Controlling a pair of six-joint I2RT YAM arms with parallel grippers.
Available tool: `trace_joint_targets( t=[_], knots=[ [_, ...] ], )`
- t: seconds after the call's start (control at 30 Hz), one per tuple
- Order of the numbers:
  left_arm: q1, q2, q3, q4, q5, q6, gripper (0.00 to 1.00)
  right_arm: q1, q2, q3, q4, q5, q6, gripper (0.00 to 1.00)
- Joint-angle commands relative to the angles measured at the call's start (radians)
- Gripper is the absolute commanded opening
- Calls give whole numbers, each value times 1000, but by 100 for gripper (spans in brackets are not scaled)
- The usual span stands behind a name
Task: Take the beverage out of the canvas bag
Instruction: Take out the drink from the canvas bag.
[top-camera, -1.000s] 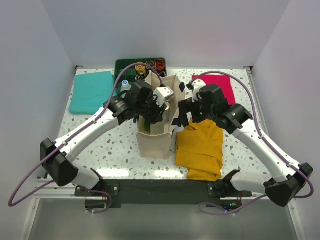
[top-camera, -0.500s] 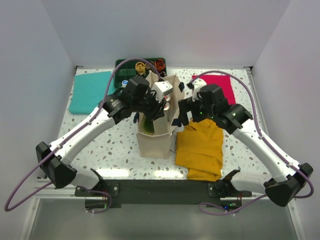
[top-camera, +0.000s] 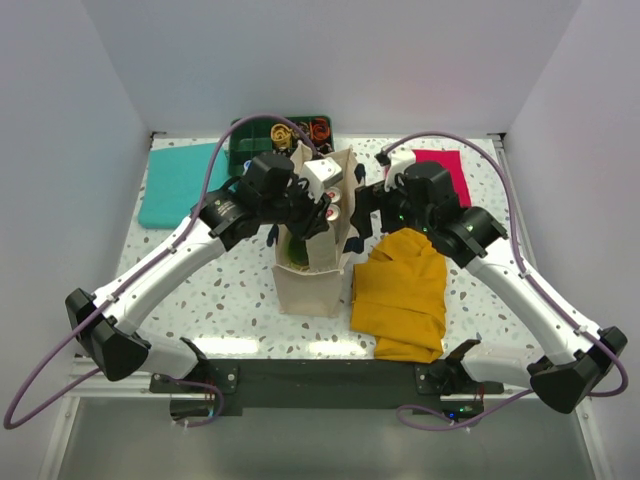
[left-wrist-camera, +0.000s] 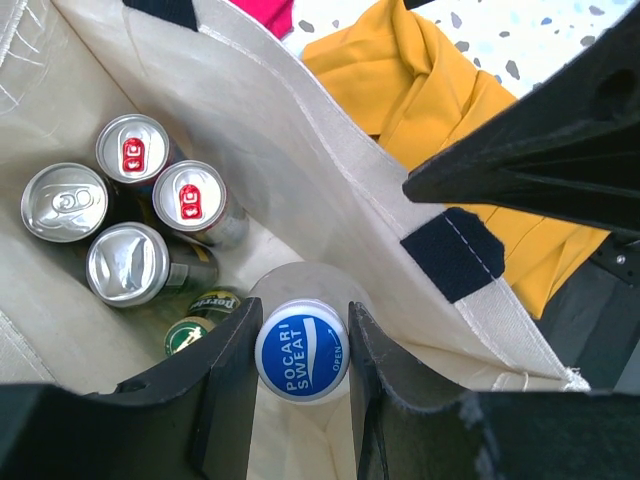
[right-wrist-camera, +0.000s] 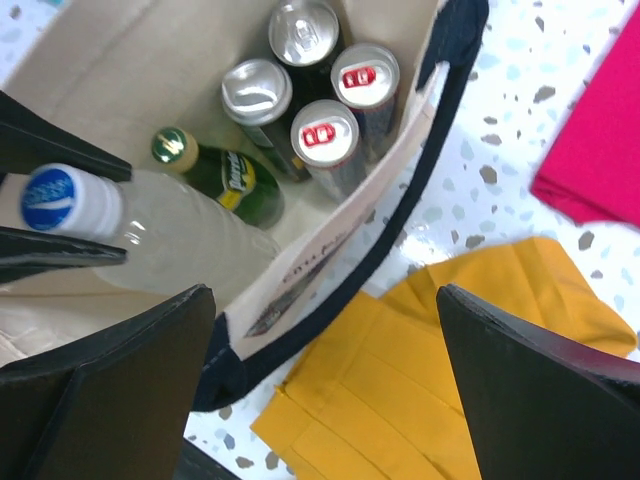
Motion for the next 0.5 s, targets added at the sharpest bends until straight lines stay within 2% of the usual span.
trace_joint_targets(
  t=[0.0,0.13,0.3,0.37,0.4,0.43,0.47],
  knots=[
    [-5,-64,65,187,18,-53,0,-2,-38,60,83,-63,11,98],
    [-5,-64,88,192,-2,-53,0,-4,-44,69,86,-77,-25,98],
    [-5,-72,82,236,-28,-62,0,-2,-13,104,42,112,-46,98],
    [-5,-72,80,247,-34,-68,0,-4,-39,32,77,196,-10,98],
    [-5,-72,78,256,-31,-71,0,-2,-62,-12,150,210,47,98],
    [-5,-73,81,255,-36,-70,0,-4,-88,-134,210,213,75,98],
    [-5,-75,82,259,-48,-73,0,-2,-137,-187,257,209,95,98]
  ],
)
